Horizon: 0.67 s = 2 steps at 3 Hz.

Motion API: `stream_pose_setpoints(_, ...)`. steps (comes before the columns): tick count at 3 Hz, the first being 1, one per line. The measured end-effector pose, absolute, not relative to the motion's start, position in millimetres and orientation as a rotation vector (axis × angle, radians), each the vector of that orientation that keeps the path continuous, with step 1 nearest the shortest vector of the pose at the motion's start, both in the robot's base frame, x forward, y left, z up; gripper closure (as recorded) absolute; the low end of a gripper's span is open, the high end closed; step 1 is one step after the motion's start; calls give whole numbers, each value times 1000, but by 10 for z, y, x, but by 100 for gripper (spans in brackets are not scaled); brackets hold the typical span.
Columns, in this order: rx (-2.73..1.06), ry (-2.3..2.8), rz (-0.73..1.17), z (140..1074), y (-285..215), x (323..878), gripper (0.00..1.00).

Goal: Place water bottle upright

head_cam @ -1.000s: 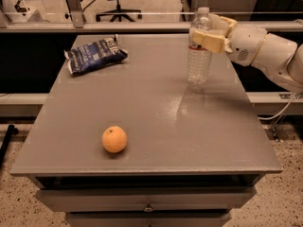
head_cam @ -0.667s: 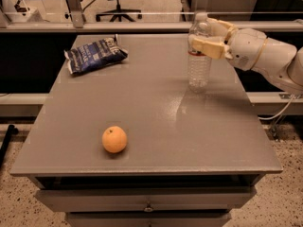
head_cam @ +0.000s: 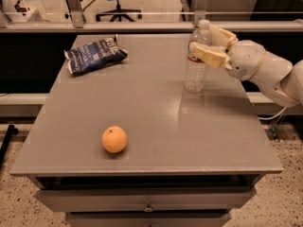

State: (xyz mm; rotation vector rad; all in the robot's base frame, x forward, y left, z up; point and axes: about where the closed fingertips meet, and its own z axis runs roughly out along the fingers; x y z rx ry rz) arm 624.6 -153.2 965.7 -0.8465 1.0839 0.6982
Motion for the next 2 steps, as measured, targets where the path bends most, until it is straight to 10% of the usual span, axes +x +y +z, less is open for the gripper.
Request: stream_pose_setpoints(2,-840,1036,721,9575,-1563,6182,44)
